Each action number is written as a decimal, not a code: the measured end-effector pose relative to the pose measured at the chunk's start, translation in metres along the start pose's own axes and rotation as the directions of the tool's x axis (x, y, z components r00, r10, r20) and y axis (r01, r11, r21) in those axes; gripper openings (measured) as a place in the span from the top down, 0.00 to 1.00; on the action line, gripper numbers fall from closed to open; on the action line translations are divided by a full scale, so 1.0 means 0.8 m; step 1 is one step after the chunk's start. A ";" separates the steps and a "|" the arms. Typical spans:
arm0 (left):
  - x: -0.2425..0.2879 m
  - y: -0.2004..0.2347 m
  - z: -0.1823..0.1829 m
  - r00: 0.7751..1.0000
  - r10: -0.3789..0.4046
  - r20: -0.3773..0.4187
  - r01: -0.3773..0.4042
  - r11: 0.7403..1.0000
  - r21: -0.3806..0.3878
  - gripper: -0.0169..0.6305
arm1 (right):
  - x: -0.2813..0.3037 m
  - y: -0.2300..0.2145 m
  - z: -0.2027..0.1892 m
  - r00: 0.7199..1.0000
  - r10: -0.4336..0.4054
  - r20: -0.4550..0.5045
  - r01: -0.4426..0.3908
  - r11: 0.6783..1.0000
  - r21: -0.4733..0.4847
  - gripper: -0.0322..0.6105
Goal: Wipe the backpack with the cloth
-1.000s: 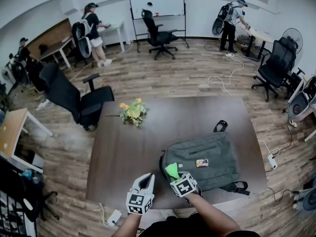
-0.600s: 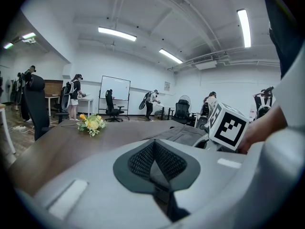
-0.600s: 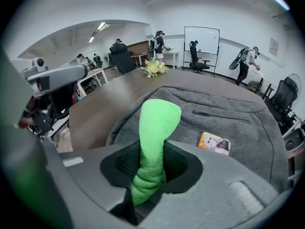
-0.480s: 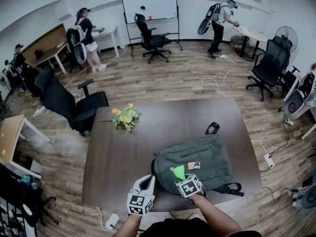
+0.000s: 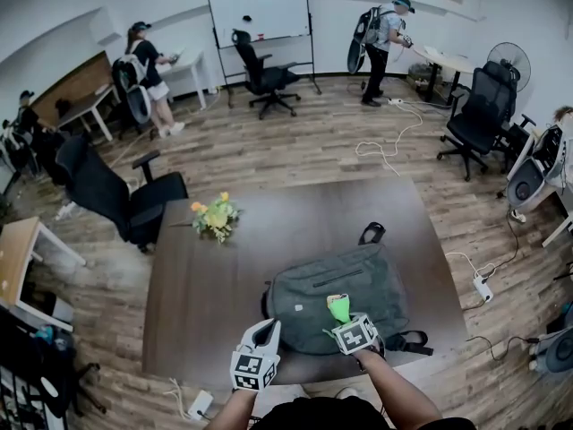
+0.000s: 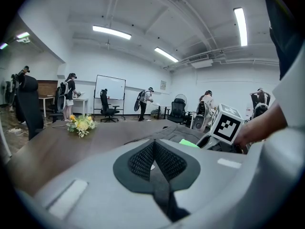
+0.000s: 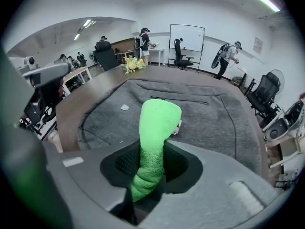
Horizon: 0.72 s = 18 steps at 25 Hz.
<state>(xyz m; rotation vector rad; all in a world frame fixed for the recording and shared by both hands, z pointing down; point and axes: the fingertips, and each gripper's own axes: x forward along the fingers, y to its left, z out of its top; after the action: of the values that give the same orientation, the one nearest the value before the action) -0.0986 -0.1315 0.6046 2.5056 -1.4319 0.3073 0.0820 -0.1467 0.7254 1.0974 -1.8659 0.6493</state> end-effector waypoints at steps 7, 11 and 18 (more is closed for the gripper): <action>0.007 -0.016 -0.007 1.000 -0.004 -0.003 0.004 1.000 -0.001 0.94 | -0.016 -0.055 -0.004 0.997 -0.073 0.020 0.072 0.997 0.034 0.78; 0.007 -0.021 -0.007 1.000 -0.006 -0.006 0.006 1.000 0.001 0.94 | -0.027 -0.086 -0.010 0.994 -0.112 0.011 0.111 0.991 0.073 0.78; 0.007 -0.026 -0.005 1.000 -0.003 -0.007 0.003 1.000 0.006 0.94 | -0.055 -0.138 -0.012 0.982 -0.174 0.070 0.168 0.982 0.082 0.78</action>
<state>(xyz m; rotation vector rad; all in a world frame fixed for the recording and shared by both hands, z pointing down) -0.0784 -0.1248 0.6081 2.5092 -1.4260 0.3199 0.1940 -0.1733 0.6936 1.3327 -1.7996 0.5898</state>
